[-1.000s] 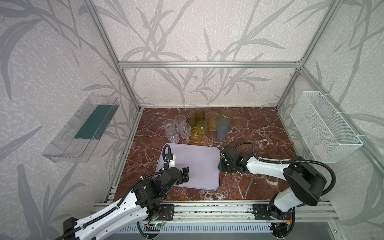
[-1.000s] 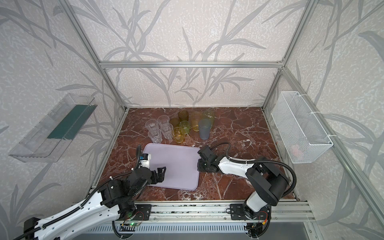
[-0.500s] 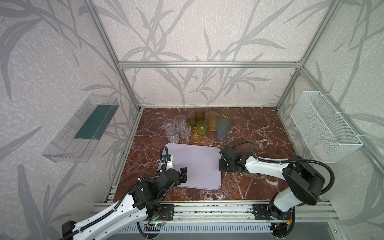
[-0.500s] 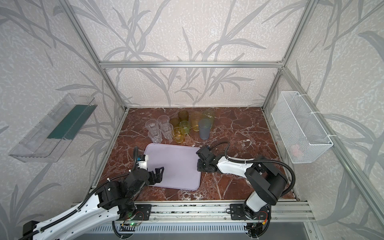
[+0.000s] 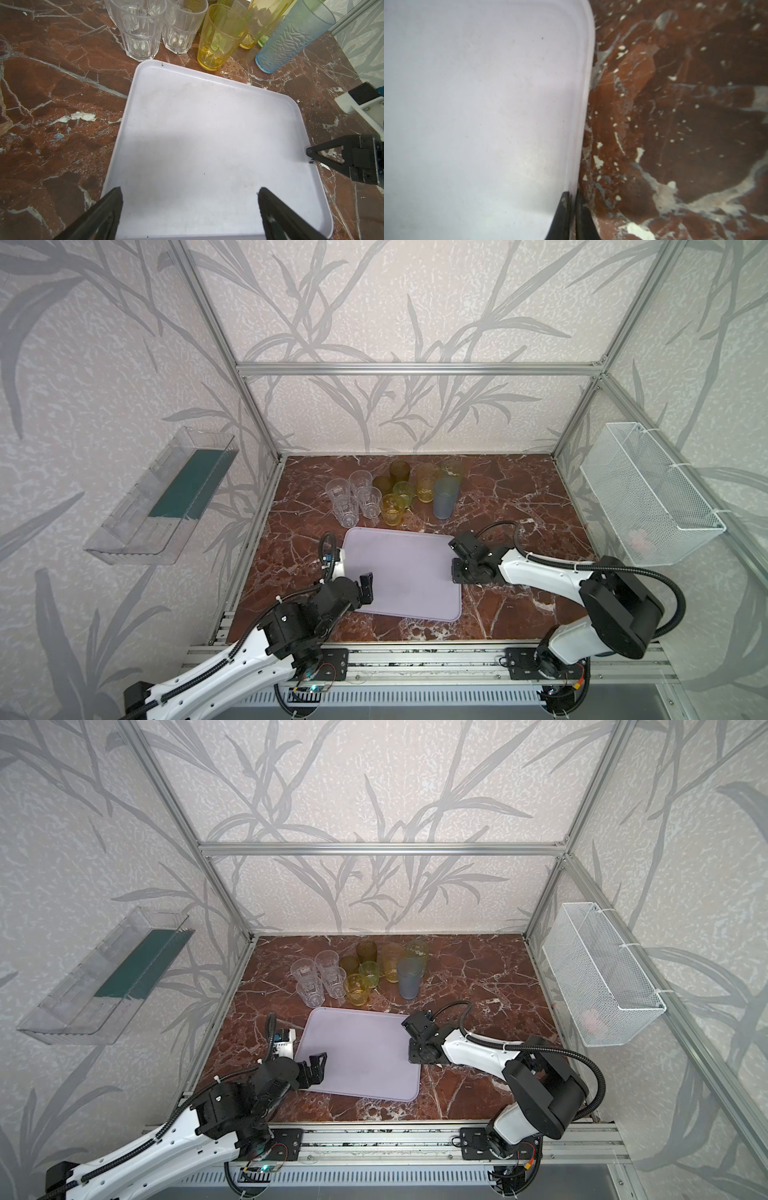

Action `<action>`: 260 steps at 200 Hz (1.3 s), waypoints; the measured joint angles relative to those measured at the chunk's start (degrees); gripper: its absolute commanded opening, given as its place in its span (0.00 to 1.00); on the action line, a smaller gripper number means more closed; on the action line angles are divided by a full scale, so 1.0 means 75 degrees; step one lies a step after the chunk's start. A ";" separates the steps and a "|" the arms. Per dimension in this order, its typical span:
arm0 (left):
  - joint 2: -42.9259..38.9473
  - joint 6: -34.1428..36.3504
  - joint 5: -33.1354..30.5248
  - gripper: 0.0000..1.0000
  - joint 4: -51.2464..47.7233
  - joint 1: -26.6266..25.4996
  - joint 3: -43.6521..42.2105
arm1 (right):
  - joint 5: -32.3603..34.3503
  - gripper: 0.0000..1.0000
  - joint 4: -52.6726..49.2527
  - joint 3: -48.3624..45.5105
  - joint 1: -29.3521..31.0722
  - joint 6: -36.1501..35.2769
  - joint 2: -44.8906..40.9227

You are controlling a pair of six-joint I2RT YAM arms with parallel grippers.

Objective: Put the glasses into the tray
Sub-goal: 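Pull the tray toward the right arm with the right gripper, then release the tray with the right gripper while left gripper moves toward the clear glasses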

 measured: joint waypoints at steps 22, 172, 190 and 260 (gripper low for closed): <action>0.0099 0.0006 -0.0006 0.99 0.0009 0.0000 0.0000 | 0.0029 0.09 -0.0230 -0.0017 -0.0283 -0.0245 -0.0099; 0.0915 0.0149 0.0015 0.99 0.0463 0.0137 0.0000 | -0.0058 0.08 -0.1023 -0.0233 -0.1679 -0.1524 -0.0530; 0.0991 0.0154 0.0035 0.99 0.0501 0.0154 0.0003 | 0.0000 0.14 -0.1061 -0.0227 -0.1757 -0.1588 -0.0527; 0.1451 0.0335 0.0087 0.99 0.0600 0.0428 0.0125 | 0.0134 0.75 -0.1486 -0.0090 -0.2052 -0.1807 -0.1271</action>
